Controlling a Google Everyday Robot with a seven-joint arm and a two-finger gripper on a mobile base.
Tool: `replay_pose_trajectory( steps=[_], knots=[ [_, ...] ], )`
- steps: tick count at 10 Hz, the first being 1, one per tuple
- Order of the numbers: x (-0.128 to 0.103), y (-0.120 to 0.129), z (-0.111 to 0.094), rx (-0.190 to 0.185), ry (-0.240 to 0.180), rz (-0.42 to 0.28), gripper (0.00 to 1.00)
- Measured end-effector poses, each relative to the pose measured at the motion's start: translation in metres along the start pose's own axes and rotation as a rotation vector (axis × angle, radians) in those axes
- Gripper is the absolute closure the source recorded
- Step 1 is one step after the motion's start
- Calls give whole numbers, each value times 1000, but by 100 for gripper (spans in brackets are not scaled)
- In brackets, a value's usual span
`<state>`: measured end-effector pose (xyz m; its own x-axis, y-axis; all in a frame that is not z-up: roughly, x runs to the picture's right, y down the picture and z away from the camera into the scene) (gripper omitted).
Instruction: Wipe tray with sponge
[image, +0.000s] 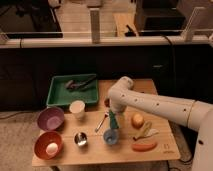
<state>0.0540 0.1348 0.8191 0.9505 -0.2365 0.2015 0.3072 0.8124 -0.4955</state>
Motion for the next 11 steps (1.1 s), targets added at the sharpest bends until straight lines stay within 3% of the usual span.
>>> replay_pose_trajectory(
  steps=[2,7,9,11],
  knots=[
    [-13,-6,-24,26,22,-24,62],
    [-43,-28,-61,92,70,-89,62],
    [-48,-48,-73,119,78,-127,62],
    [-53,-72,-80,118,92,-185,62]
  ],
)
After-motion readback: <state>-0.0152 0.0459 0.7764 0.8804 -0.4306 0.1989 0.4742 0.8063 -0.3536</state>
